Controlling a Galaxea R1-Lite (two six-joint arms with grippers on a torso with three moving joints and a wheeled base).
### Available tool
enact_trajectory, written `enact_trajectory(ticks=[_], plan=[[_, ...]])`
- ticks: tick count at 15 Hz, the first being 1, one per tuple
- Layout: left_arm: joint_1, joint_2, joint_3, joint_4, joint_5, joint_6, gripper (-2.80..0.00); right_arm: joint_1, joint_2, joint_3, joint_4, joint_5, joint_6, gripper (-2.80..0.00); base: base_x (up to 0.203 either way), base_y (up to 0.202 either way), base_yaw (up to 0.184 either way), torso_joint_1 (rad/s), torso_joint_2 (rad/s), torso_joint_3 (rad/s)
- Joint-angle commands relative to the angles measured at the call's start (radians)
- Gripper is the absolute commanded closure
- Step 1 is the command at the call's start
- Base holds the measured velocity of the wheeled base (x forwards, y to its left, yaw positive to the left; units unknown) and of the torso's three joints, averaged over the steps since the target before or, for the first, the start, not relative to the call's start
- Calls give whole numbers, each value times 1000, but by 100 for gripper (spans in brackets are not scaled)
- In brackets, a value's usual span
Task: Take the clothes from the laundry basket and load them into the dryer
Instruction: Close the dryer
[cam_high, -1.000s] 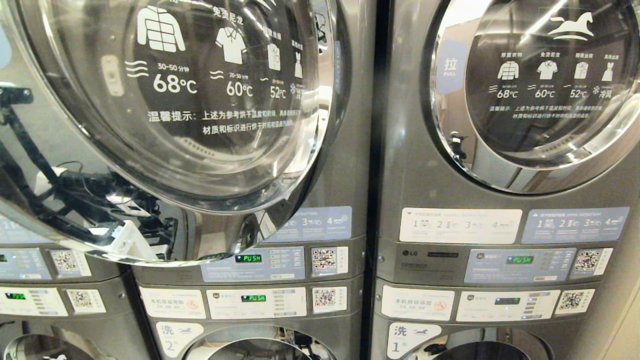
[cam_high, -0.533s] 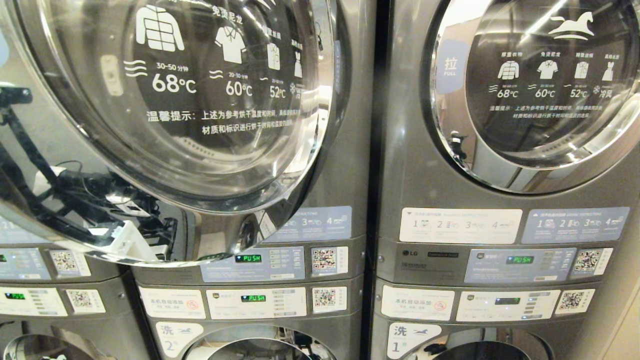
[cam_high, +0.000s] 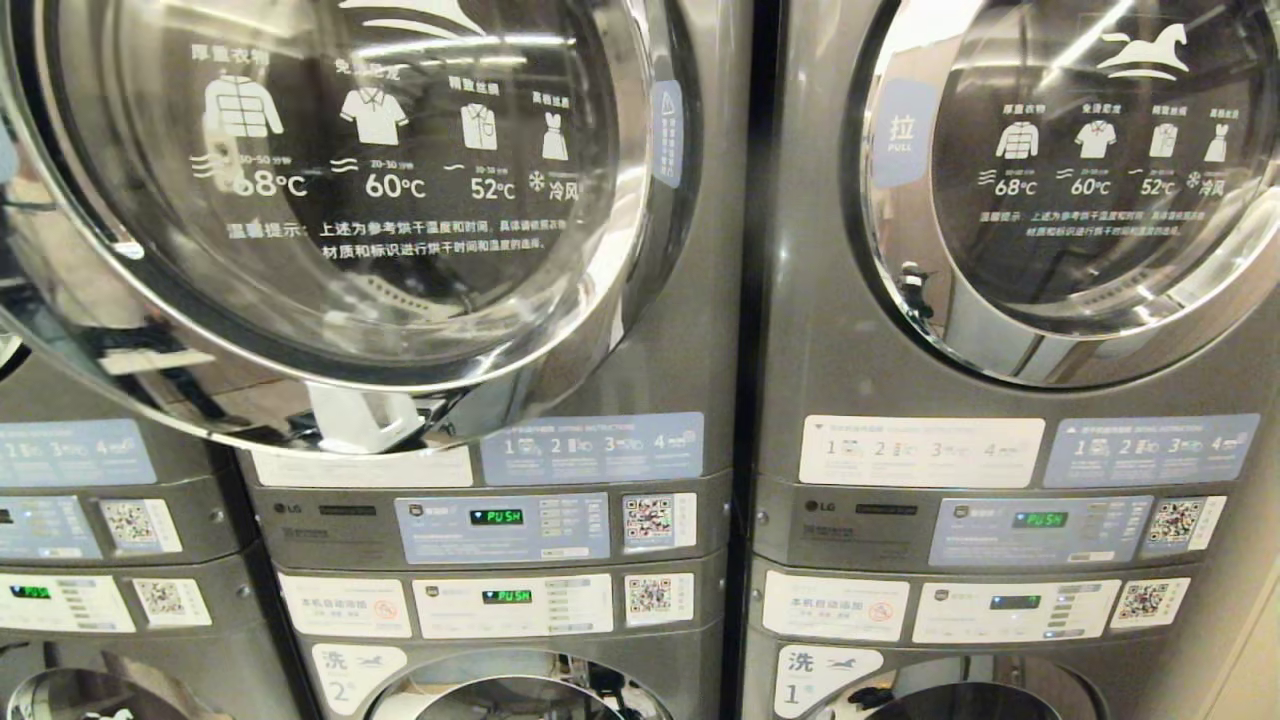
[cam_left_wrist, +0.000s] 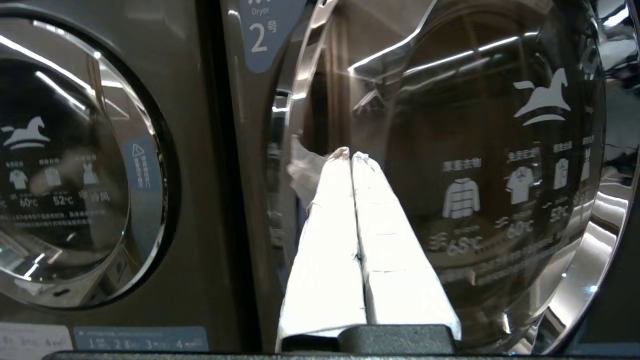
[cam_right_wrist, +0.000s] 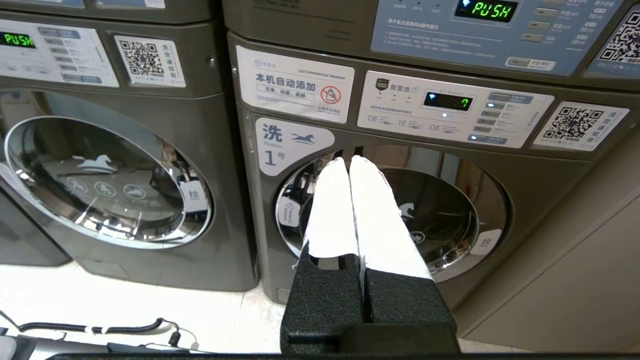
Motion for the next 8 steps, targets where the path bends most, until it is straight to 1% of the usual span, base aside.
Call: enact_trajectory(ticks=[1, 3, 5, 6, 8], plan=[[10, 14, 3, 0, 9, -22, 0, 1, 0, 0, 0, 0, 2, 0, 0, 0, 0, 0, 0, 0], [11, 51, 11, 2, 8, -113, 0, 2, -10, 0, -1, 1, 2, 0, 0, 0, 0, 0, 0, 0], [32, 99, 10, -4, 0, -162, 0, 1, -32, 1, -1, 0, 5, 0, 0, 0, 0, 0, 0, 0], [56, 148, 7, -7, -27, -174, 0, 2, -32, 2, -3, 0, 9, 0, 0, 0, 0, 0, 0, 0], [140, 242, 6, -28, -110, -184, 0, 2, -34, 11, -40, -24, 29, 0, 0, 0, 0, 0, 0, 0]])
